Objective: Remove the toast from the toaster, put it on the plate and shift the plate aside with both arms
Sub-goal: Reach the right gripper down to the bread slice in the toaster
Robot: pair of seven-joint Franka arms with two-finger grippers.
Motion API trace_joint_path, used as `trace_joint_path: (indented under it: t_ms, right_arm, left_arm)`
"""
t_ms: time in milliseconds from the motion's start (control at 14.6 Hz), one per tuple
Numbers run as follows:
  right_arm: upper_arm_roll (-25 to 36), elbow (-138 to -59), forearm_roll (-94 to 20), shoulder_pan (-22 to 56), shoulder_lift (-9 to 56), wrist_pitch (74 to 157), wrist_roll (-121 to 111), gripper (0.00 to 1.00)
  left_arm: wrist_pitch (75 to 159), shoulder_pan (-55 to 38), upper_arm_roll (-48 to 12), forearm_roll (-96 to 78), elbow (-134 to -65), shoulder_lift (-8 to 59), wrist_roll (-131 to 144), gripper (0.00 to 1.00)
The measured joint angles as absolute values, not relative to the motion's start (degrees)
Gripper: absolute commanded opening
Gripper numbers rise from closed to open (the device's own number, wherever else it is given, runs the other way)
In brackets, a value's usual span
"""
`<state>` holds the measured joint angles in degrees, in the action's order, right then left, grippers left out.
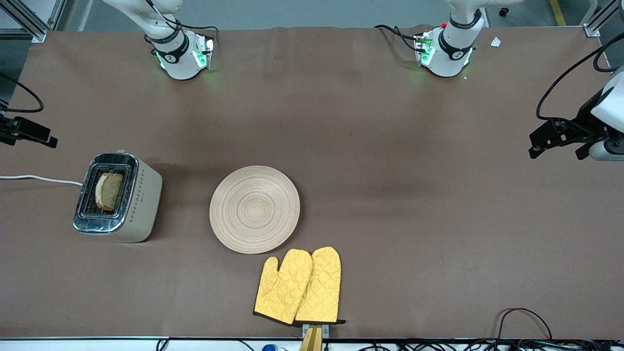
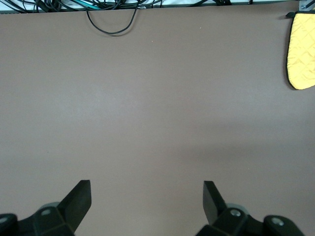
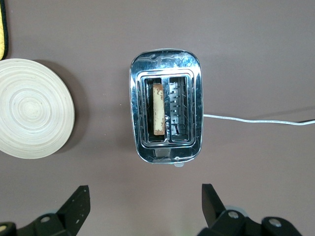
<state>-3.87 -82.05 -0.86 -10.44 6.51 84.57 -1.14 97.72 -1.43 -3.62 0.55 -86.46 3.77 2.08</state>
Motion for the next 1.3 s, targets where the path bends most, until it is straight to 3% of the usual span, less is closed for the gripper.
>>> trace_joint_path:
  t_ms: [546, 1024, 1298]
  right_arm:
    - [-3.8, -83.4, -0.9, -10.5, 6.6, 85.8, -1.1, 1.0]
    - [-3.7, -98.4, -0.9, -10.5, 8.9, 105.0, -1.1, 1.0]
    - [-3.6, -101.4, -0.9, -10.6, 11.3, 107.3, -1.1, 1.0]
  left_arm:
    - [97.7, -1.4, -3.6, 0.6, -86.4, 3.8, 2.1, 1.0]
    - [97.7, -1.4, -3.6, 0.6, -86.4, 3.8, 2.1, 1.0]
    - [97.7, -1.4, -3.6, 0.6, -86.4, 3.8, 2.1, 1.0]
